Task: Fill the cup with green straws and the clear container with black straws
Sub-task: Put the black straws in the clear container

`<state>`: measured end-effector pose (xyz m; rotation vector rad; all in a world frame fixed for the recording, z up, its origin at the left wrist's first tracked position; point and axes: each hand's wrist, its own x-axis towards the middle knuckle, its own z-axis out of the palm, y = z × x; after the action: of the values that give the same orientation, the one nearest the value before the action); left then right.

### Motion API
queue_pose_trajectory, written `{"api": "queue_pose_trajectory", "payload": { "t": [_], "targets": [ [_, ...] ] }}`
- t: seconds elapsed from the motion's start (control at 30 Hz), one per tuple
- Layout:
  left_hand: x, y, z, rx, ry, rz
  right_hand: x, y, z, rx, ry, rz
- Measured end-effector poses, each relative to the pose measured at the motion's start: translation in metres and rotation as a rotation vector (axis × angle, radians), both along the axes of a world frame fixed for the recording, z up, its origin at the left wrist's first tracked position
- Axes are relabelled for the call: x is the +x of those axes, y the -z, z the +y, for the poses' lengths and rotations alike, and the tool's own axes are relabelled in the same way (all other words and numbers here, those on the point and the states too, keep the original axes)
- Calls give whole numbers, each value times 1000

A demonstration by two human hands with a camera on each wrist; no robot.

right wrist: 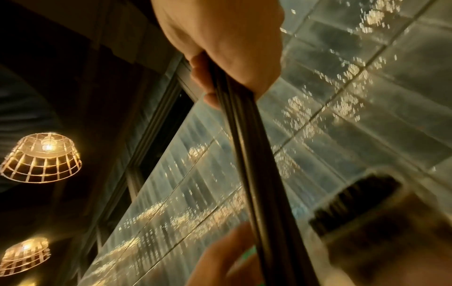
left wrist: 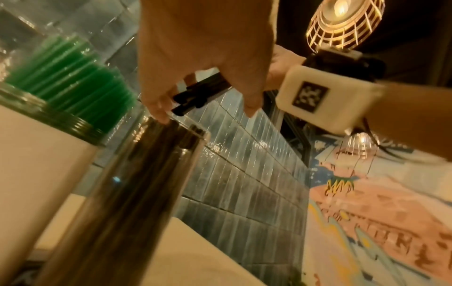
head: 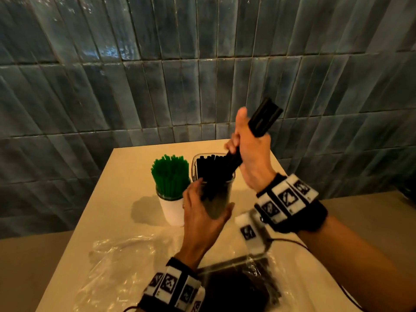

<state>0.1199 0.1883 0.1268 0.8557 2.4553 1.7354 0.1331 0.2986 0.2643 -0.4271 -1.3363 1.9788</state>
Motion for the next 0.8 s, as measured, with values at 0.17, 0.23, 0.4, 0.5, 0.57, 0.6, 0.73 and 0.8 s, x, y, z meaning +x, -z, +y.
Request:
{"api": "queue_pose_trajectory", "payload": {
  "t": [0.17,0.23,0.4,0.5,0.57,0.6,0.73,0.8],
  "targets": [
    [-15,5,4,-6,-14,42,-41,-5,18,-146,136,81],
    [-23,6,6,-19,-13,71,-50,1,24,-209,160,64],
    [-32,5,5,33,8,62,-57,7,48,-335,209,62],
    [-33,10,6,46,2,74,-58,9,60,-359,266,60],
    [-32,13,8,43,0,69,-61,16,64,-328,294,39],
    [-32,14,9,37,-2,72,-62,22,63,-301,301,23],
    [-31,16,11,-34,-23,147,-64,48,50,-96,201,-145],
    [-32,20,10,-126,-31,218,-60,58,40,155,95,-294]
  ]
}}
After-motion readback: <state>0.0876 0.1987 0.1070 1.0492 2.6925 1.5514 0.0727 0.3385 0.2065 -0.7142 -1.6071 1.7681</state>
